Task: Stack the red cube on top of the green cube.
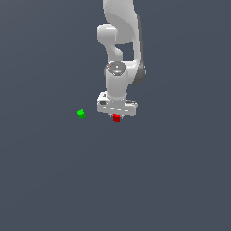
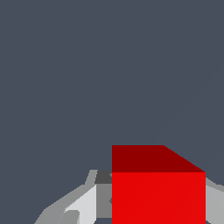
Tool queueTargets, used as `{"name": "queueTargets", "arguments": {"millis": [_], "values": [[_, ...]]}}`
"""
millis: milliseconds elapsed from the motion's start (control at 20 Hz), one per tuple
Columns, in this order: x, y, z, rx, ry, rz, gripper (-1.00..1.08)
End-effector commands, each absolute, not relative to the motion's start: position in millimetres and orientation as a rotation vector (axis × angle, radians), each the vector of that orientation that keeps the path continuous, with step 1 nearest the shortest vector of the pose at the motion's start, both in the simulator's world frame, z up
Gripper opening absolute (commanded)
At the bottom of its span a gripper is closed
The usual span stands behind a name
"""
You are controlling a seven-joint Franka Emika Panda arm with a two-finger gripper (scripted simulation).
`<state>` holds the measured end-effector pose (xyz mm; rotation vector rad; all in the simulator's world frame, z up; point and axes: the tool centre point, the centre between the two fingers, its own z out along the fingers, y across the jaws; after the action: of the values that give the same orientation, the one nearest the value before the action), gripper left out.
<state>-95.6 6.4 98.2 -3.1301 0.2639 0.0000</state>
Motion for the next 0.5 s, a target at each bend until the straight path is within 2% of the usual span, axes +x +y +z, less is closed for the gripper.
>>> {"name": "queueTargets", "arguments": {"millis": [0, 450], "values": [[-107.1, -23.3, 93.7, -3.130, 0.266, -0.001, -1.00], [-143.5, -122.5, 78.0, -3.131, 0.265, -0.001, -1.00]]}}
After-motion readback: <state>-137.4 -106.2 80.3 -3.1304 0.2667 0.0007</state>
